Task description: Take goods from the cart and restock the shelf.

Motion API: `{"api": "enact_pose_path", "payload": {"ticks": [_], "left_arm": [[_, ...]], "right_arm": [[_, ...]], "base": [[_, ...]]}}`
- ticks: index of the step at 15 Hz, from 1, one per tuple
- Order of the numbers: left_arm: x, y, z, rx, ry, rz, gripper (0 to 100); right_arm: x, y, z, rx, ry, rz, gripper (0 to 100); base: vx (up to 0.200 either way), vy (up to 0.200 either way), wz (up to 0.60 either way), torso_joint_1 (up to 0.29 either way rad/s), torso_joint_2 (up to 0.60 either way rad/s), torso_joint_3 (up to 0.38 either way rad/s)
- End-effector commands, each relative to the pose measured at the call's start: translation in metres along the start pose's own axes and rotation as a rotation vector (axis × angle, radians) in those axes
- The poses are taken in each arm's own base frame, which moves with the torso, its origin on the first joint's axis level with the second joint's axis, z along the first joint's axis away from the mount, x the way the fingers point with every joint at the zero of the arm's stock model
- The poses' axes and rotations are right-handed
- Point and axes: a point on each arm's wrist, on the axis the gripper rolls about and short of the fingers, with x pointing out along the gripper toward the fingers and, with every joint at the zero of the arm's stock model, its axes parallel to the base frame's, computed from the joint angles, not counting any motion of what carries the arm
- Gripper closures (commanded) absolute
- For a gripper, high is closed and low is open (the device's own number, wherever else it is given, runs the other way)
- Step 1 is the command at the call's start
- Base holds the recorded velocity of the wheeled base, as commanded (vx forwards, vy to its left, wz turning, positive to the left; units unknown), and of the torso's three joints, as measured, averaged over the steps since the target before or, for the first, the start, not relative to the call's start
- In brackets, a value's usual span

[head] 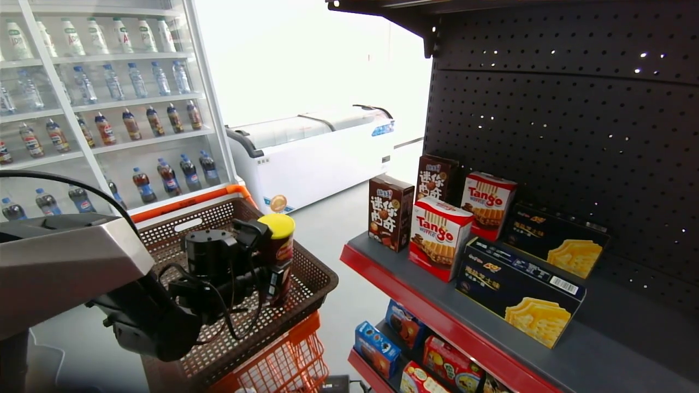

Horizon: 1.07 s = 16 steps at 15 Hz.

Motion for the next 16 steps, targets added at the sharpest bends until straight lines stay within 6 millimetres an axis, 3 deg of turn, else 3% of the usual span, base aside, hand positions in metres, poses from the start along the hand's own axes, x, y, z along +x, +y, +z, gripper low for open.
{"api": "enact_pose_path", "payload": {"ticks": [1, 4, 6, 8, 11, 13, 16], "left_arm": [[-0.019, -0.007, 0.046, 0.018, -0.086, -0.038, 100], [-0.038, -0.014, 0.076, 0.028, -0.123, -0.070, 100], [-0.043, -0.015, 0.081, 0.028, -0.134, -0.074, 100], [-0.073, -0.024, 0.106, -0.001, -0.145, -0.122, 100], [-0.104, -0.025, 0.121, 0.000, -0.152, -0.144, 100], [-0.142, -0.023, 0.135, -0.001, -0.147, -0.199, 100], [-0.183, -0.022, 0.134, -0.010, -0.102, -0.265, 100]], "right_arm": [[0.000, 0.000, 0.000, -0.001, 0.000, 0.001, 0], [0.000, 0.000, 0.000, -0.001, 0.000, 0.000, 0], [0.000, 0.000, 0.000, -0.001, 0.000, 0.001, 0], [0.000, 0.000, 0.000, -0.001, 0.000, 0.000, 0], [0.000, 0.000, 0.000, -0.001, 0.000, 0.001, 0], [0.000, 0.000, 0.000, -0.001, 0.000, 0.000, 0], [0.000, 0.000, 0.000, 0.001, 0.000, 0.000, 0]], "base": [[0.000, 0.000, 0.00, 0.000, 0.00, 0.000], [0.000, 0.000, 0.00, 0.000, 0.00, 0.000], [0.000, 0.000, 0.00, 0.000, 0.00, 0.000], [0.000, 0.000, 0.00, 0.000, 0.00, 0.000], [0.000, 0.000, 0.00, 0.000, 0.00, 0.000], [0.000, 0.000, 0.00, 0.000, 0.00, 0.000], [0.000, 0.000, 0.00, 0.000, 0.00, 0.000]]}}
